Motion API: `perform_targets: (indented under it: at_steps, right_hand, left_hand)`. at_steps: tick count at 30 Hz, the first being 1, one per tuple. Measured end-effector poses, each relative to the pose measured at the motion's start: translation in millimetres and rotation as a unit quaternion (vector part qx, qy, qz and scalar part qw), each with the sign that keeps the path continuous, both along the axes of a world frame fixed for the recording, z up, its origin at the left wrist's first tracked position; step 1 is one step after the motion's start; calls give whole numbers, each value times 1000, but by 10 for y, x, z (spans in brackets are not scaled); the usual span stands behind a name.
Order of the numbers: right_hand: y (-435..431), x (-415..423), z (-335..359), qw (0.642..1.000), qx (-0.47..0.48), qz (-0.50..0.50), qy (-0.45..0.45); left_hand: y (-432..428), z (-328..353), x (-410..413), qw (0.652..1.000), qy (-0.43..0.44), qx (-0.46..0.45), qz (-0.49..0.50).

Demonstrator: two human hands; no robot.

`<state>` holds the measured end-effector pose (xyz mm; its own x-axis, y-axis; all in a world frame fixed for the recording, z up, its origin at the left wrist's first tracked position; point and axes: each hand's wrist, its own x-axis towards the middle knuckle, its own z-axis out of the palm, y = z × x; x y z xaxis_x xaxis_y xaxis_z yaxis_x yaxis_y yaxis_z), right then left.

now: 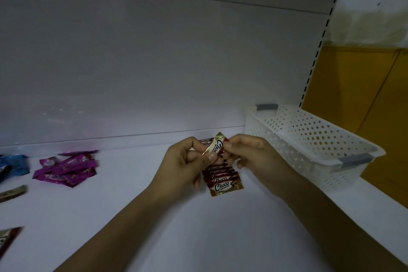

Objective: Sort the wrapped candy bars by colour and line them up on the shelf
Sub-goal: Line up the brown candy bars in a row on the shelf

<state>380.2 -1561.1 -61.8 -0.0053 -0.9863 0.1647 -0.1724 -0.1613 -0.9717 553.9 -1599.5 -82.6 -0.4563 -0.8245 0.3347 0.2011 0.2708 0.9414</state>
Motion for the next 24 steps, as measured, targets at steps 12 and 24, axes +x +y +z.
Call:
perform_targets:
  at_steps: [12, 24]
  right_hand:
    - [26, -21, 78, 998, -64, -19, 7]
    - [37, -124, -29, 918, -19, 78, 387]
  left_hand:
    - [-14, -171, -27, 974, -122, -97, 166]
    - [-180, -287, 55, 917, -299, -107, 241]
